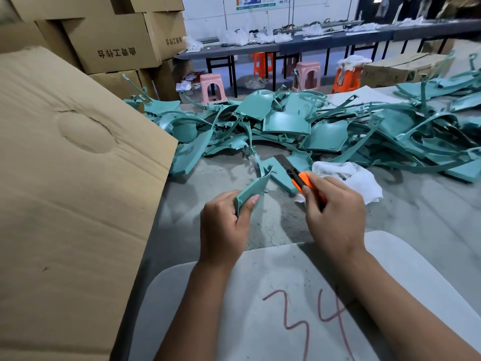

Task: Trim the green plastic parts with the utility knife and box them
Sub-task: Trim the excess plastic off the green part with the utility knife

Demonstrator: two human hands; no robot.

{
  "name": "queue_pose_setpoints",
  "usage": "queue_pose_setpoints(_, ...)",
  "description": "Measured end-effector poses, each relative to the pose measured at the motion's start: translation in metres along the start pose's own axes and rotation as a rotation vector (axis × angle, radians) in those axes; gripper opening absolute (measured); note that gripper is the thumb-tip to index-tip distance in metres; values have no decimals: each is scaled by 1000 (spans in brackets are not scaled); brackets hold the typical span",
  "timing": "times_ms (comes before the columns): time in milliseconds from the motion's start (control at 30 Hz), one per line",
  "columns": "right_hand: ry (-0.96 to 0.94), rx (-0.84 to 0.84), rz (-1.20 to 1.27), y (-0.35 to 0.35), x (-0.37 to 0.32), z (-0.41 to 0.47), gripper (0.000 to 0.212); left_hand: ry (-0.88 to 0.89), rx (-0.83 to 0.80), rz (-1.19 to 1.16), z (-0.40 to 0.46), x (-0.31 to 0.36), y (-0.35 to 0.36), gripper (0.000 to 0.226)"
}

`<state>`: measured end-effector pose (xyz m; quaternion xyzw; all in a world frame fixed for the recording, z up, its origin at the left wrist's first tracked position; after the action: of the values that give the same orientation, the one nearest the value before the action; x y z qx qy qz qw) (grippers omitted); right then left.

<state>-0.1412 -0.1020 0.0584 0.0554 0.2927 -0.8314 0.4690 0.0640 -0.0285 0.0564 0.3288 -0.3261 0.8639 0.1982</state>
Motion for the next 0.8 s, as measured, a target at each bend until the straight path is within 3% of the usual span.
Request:
queue_pose_setpoints(200,-231,-38,295,7,-34,-6,29,13,37,43,-1,3,1,37)
queue_pose_setpoints(367,14,-25,180,8,4,-4,29,28,33,15,1,2,-5,34)
queue_pose_setpoints(467,-84,24,201,-1,-4,-4,27,15,35,-6,2,3,-5,33)
queue_pose_setpoints(533,-169,-52,294,6,-17,-5,28,25,39,22,0,6,-5,31)
queue_pose_setpoints(633,-79,-102,169,13,-6,-4,26,86,36,85,-2,7,-8,13)
queue_pose_setpoints(733,56,-75,-5,3,18,-3,25,116,47,144,2,6,-14,19)
queue_pose_setpoints(800,18,35,66,-7,16,-2,25,118,35,202,5,5,-13,30)
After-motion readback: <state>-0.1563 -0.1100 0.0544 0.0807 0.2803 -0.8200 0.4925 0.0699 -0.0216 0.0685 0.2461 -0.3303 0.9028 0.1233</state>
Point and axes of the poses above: each hand's wrist, its own z-axis towards the middle knuckle, its own y-axis out of the palm, x = y × z, the point moved 7 cm from there along z, towards the middle knuckle, and after that the axes turned 12 degrees about -y, right-handed, at the moved point
